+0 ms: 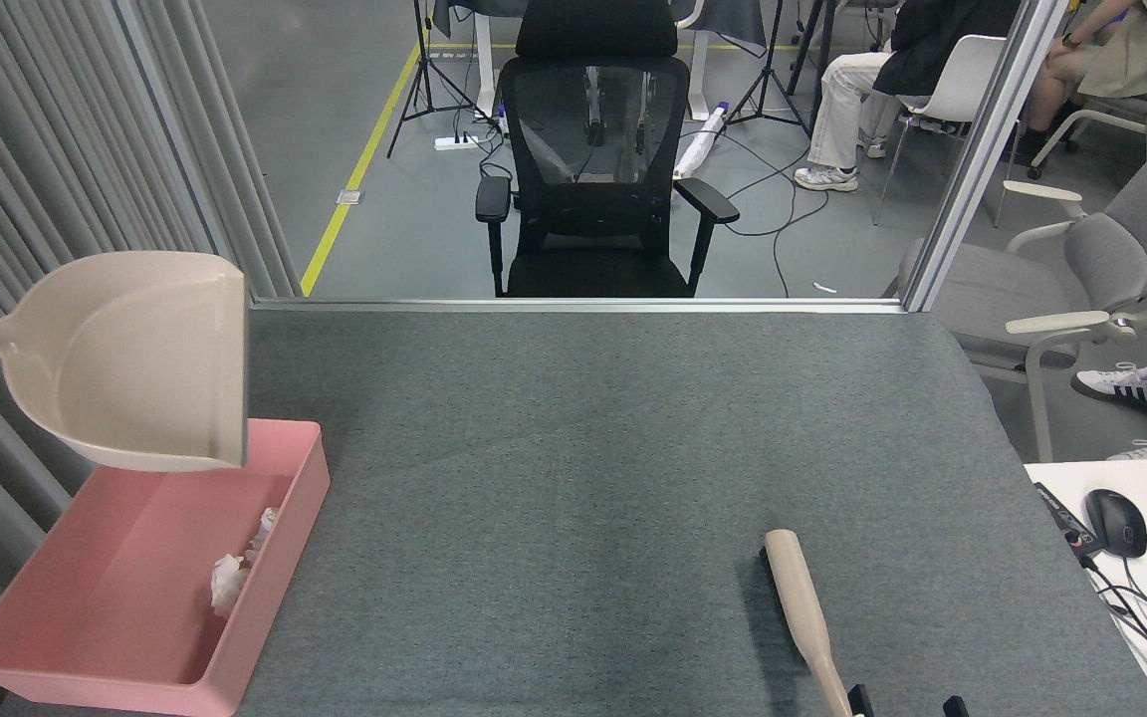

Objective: Sweep and dump garbage into bin
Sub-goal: 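Lower the empty dustpan back onto the table with the left gripper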

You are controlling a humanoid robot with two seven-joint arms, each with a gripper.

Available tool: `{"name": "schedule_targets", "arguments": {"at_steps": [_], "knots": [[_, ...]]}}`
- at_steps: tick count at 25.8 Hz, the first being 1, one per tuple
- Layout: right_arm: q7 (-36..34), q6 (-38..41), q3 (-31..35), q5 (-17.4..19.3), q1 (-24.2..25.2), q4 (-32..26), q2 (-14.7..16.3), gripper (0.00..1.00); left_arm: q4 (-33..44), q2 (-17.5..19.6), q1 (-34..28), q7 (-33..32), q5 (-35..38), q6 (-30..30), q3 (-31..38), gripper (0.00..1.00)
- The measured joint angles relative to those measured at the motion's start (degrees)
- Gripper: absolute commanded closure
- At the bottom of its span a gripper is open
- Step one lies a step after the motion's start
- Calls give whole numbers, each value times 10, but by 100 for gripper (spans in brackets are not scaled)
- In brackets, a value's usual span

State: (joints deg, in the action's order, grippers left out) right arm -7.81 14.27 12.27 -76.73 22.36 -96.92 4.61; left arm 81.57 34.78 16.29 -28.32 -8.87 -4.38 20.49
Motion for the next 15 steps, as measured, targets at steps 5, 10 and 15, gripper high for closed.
{"name": "schedule_targets", "arguments": {"at_steps": [5,10,15], "knots": [[5,0,25,0,0,-12,7,4,100,-104,-53,9,27,-27,-49,92],[22,-10,61,19,-3,-16,10,4,113,-215,-96,14,111,22,-92,92],[43,-30,76,66,-8,-17,37,4,45,-299,-120,27,215,113,-124,90]]}}
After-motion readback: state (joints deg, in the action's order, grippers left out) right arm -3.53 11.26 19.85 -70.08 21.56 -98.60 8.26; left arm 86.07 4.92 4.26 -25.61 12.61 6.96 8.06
